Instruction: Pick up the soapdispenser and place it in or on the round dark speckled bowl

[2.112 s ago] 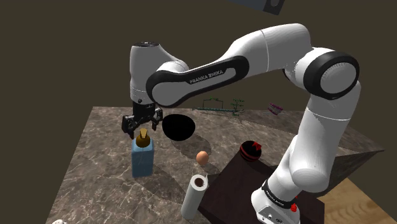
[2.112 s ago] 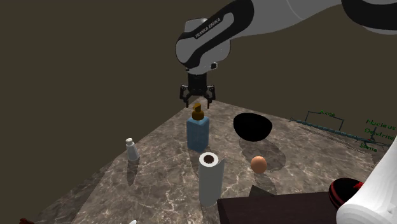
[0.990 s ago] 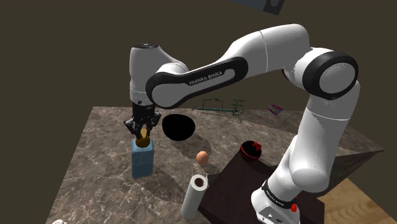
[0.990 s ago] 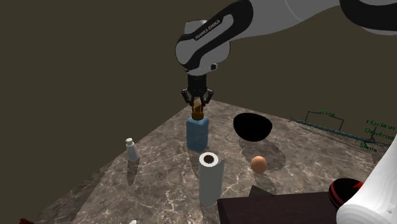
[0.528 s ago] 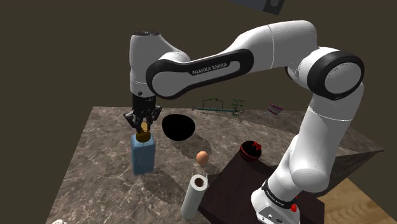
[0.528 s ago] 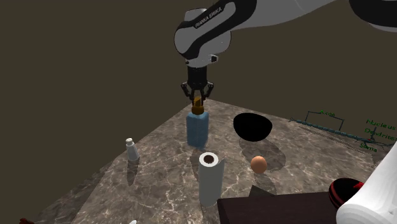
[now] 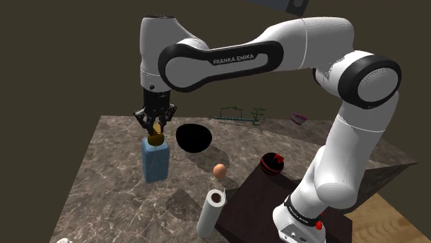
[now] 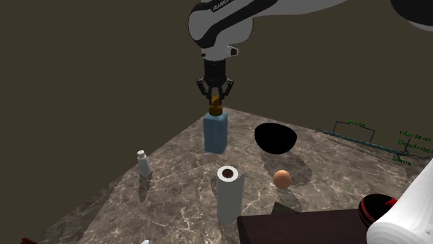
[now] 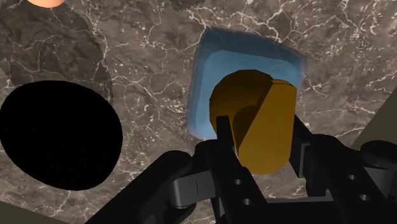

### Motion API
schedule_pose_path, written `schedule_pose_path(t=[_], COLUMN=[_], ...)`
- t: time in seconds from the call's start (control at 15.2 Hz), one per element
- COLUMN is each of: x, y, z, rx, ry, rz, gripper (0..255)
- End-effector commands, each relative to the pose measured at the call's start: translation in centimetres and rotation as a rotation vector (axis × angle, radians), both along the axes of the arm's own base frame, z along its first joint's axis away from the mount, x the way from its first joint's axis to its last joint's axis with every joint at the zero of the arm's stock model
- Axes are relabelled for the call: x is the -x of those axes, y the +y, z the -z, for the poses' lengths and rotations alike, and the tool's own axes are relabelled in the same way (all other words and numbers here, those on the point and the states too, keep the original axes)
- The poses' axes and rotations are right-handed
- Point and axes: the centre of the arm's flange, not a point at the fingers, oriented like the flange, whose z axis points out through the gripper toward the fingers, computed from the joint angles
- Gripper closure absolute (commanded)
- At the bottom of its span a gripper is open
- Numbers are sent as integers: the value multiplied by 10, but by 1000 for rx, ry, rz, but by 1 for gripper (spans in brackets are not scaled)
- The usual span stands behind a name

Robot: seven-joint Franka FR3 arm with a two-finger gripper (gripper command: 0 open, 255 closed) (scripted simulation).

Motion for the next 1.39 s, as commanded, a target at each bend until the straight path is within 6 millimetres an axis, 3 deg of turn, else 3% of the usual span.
schedule_pose_path(t=[0.0, 1.12, 1.32], x=[0, 0, -7], y=[0, 0, -36], z=[-11, -98, -111], rx=[0, 0, 0], ry=[0, 0, 0], rz=[0, 0, 0], gripper=[255, 255, 255])
